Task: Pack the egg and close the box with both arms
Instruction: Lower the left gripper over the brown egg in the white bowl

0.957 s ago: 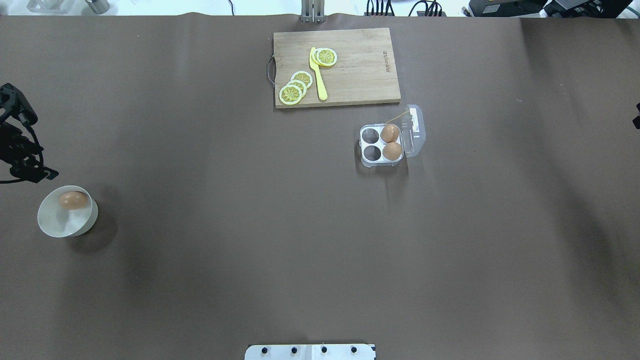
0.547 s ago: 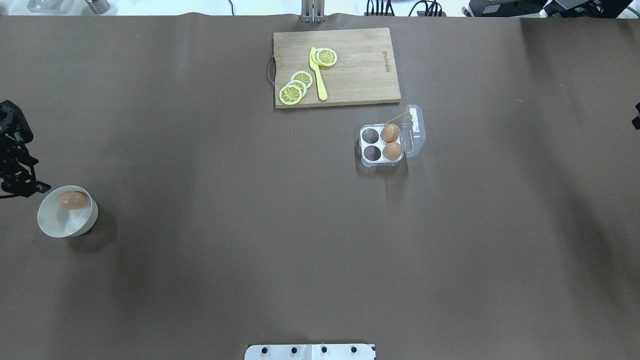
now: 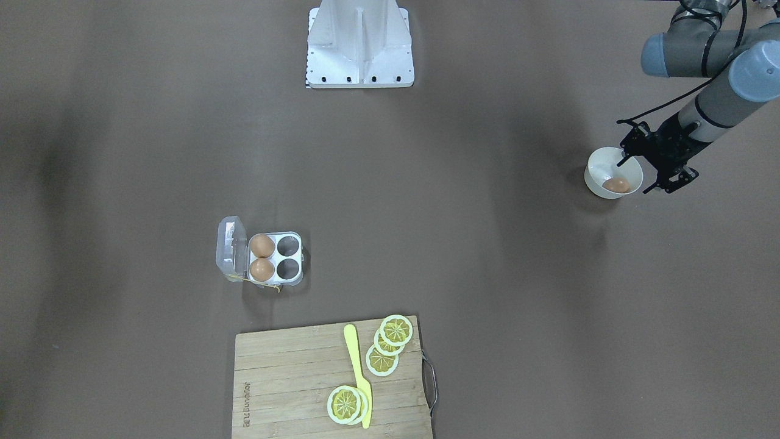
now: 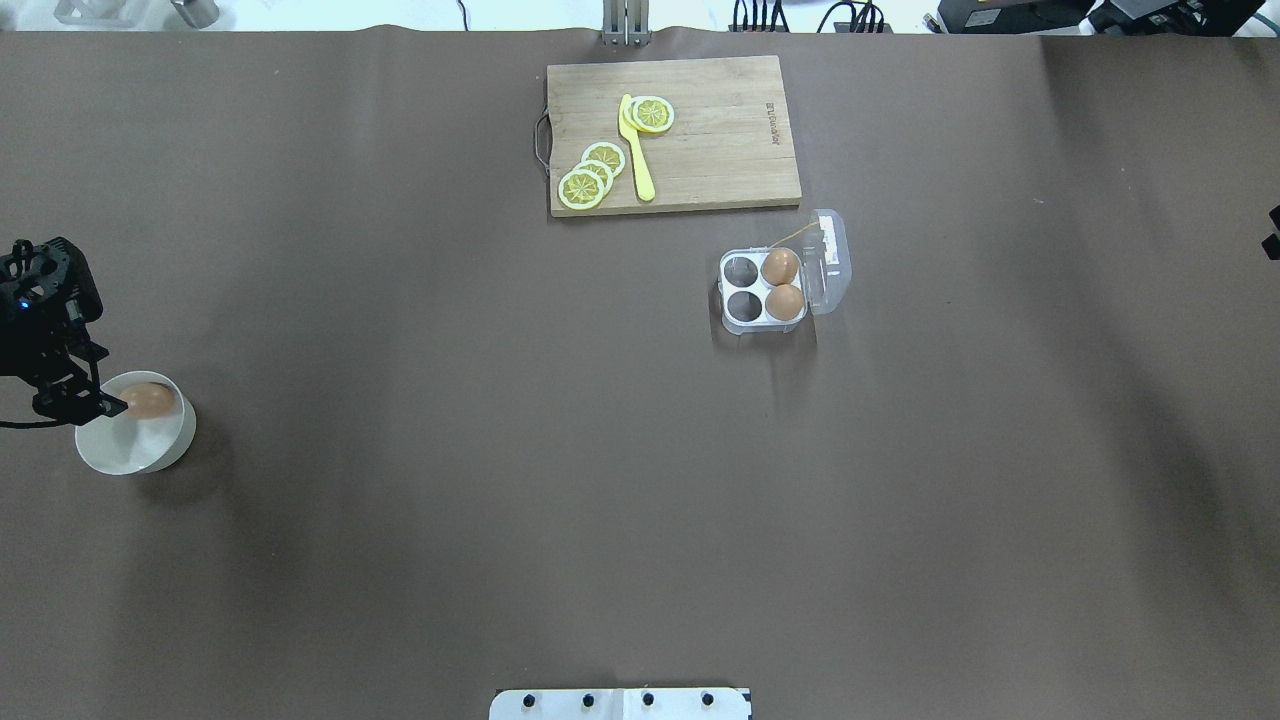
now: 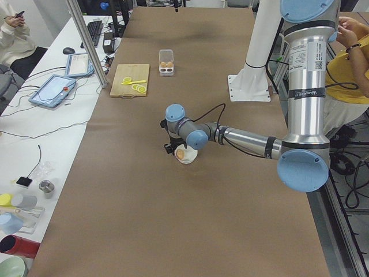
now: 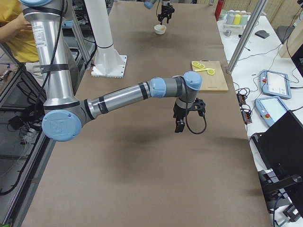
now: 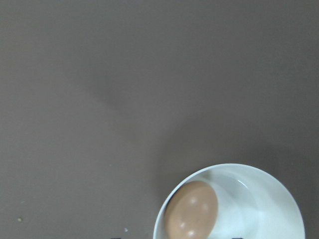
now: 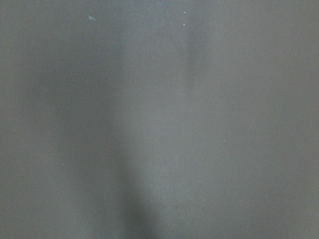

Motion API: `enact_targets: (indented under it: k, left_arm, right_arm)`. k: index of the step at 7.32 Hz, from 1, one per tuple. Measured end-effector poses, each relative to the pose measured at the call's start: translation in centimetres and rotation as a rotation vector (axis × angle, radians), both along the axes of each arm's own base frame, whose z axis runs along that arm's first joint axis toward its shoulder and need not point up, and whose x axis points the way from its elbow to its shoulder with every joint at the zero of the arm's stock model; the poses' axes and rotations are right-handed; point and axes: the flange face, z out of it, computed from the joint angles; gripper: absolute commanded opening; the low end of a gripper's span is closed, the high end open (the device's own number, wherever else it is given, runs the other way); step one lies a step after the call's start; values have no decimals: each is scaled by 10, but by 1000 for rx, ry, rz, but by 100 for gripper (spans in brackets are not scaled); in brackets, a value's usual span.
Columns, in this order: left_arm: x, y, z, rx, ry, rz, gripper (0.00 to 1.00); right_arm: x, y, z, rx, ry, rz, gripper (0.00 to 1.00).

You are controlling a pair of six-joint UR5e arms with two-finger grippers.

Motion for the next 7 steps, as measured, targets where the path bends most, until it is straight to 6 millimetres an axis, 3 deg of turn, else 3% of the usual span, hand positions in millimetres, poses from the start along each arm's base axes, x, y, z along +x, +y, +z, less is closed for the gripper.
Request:
enact_targets:
  k: [1,2,7]
  left_arm:
    - [5,3,1,-1,-1,11,78]
    - [9,6,2,-3,-3,21,71]
    - [18,15,7,-10,-10,48,71]
  right_arm:
    - [-1,0,0,0,0,-1,100]
    - [-3,-1,-1,1,-2,-4,100]
    - [-7,-3,-4,5,-8,-11,100]
